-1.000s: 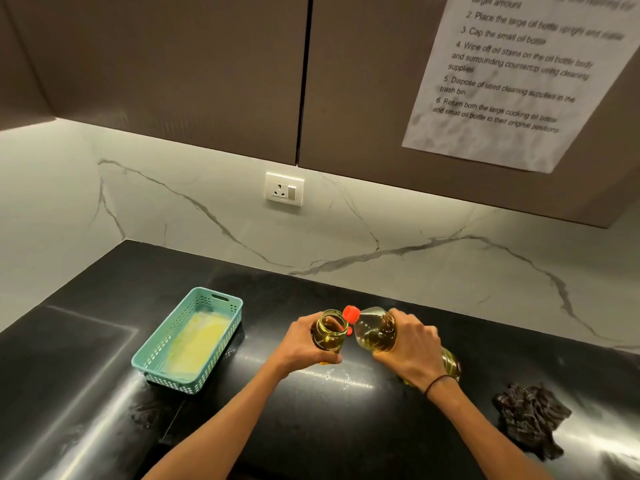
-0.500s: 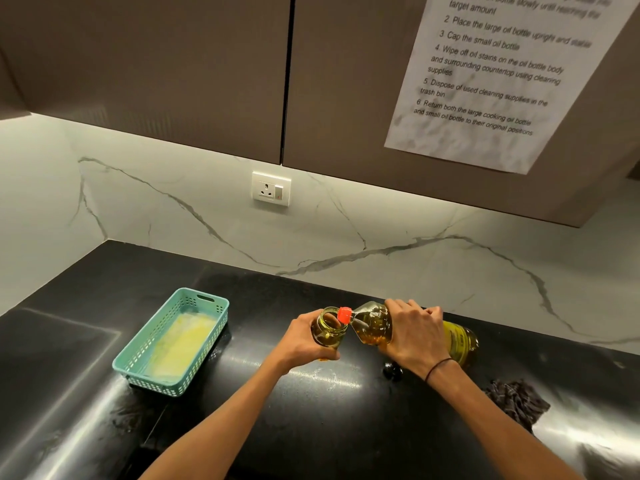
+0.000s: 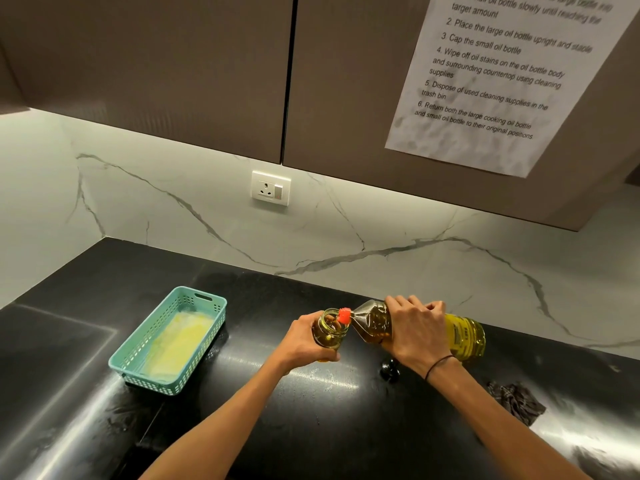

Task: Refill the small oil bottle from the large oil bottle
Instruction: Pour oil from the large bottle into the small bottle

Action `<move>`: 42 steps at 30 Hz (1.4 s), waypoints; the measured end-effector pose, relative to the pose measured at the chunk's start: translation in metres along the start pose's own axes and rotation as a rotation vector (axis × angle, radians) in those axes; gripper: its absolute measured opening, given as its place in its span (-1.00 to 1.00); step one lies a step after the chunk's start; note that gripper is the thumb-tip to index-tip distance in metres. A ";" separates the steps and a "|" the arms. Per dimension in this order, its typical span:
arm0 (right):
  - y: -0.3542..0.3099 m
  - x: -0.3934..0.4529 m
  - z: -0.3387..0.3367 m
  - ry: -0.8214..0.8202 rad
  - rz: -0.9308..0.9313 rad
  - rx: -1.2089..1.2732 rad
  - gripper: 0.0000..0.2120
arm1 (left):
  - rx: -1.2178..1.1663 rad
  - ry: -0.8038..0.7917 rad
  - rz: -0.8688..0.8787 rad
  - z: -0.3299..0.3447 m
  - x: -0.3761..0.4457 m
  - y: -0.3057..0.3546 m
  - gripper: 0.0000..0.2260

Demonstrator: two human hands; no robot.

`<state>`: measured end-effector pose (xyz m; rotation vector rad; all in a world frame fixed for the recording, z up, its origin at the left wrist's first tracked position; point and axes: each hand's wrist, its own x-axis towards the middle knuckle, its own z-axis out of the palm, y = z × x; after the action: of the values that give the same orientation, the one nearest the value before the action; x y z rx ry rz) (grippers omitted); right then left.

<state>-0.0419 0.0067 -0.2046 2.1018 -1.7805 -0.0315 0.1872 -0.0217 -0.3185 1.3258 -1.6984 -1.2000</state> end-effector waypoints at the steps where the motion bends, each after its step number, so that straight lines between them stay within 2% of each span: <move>1: 0.000 0.000 0.000 0.000 0.001 -0.009 -0.55 | 0.003 -0.002 0.002 0.000 0.000 0.000 -0.40; 30: 0.019 0.005 0.004 0.036 0.009 -0.073 -0.45 | -0.023 -0.032 0.011 0.008 0.013 0.001 -0.43; 42: 0.020 0.003 0.003 0.025 0.008 -0.098 -0.47 | -0.058 -0.042 0.005 0.011 0.013 0.003 -0.45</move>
<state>-0.0605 0.0004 -0.2007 2.0184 -1.7370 -0.0885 0.1733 -0.0309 -0.3203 1.2694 -1.6824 -1.2727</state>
